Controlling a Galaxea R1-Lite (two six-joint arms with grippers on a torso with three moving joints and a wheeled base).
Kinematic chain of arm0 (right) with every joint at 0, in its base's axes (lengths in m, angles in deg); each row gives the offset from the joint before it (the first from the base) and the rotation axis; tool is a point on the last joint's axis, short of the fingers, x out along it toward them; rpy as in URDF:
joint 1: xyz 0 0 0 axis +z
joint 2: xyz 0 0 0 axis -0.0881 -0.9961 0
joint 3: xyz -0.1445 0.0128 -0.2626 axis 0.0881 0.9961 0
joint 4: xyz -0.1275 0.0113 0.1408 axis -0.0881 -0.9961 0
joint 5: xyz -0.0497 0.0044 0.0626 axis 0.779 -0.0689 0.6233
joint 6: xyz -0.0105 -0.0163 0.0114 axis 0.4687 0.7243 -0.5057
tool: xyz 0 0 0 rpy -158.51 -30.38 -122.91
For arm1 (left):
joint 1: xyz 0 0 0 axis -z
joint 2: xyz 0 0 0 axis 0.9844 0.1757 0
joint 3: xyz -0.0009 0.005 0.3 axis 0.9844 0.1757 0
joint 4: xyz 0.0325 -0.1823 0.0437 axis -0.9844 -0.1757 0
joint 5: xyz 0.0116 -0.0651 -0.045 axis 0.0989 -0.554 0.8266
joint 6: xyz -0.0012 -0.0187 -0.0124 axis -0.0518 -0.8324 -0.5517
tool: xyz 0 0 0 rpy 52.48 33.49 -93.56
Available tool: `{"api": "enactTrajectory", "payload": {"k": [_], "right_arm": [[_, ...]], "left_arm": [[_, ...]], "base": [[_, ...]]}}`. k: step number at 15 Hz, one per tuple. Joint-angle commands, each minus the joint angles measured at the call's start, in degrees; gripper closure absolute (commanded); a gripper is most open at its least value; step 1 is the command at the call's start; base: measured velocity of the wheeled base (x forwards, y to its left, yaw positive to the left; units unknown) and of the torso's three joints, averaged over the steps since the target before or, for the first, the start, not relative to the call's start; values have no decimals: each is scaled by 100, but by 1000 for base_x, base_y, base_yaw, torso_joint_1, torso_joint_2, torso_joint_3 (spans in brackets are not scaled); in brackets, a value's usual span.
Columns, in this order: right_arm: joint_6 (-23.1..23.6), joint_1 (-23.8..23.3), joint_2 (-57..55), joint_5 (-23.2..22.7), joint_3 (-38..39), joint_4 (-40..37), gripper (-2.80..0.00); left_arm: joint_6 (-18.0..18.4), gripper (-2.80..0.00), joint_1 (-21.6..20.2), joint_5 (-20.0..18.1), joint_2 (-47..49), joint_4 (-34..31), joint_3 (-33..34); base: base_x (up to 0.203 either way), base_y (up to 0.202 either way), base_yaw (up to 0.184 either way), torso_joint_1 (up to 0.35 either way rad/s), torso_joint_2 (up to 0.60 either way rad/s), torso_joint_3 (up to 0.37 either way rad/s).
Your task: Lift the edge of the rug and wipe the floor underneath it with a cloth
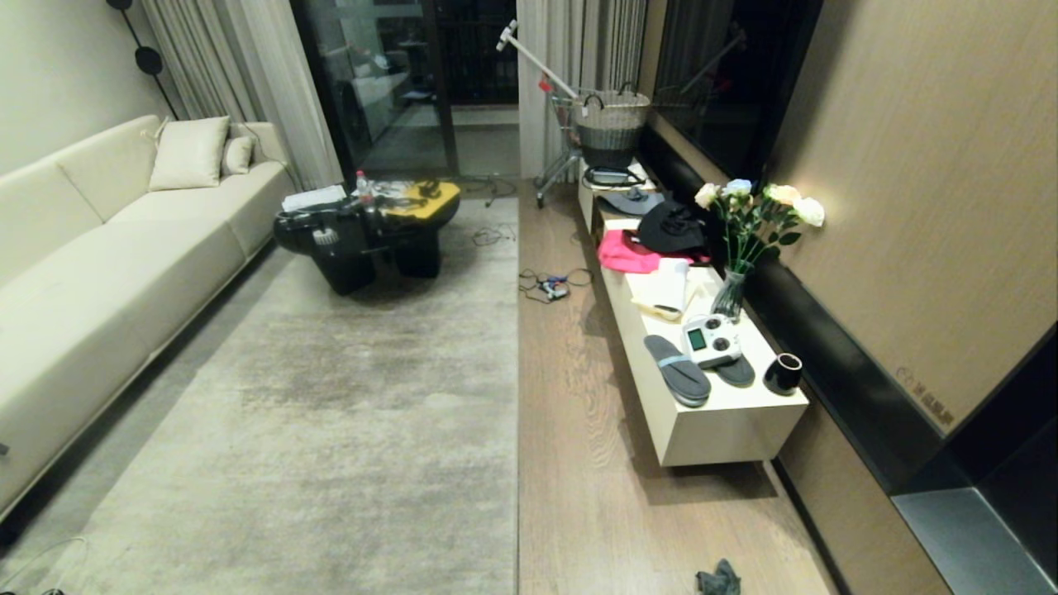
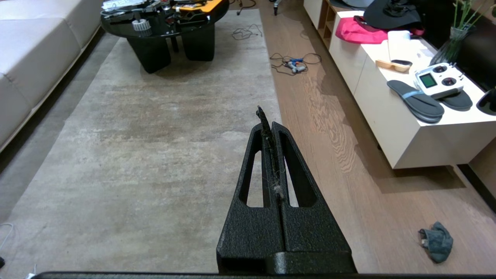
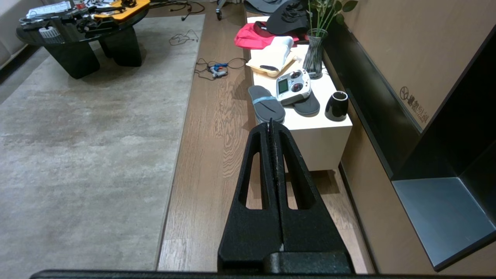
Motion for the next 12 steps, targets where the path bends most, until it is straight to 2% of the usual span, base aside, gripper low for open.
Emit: {"api": "enactTrajectory", "payload": {"k": [1,12], "right_arm": [[7,2,-9,-1,0,6,0],[-177,2,-9,148,0,24,0]], "left_arm": [[0,0,-3,-1,9,-4,0],[0,0,-3,-1,9,-3,0]], "base": [[0,0,0,0,0,0],[0,0,0,0,0,0]]}}
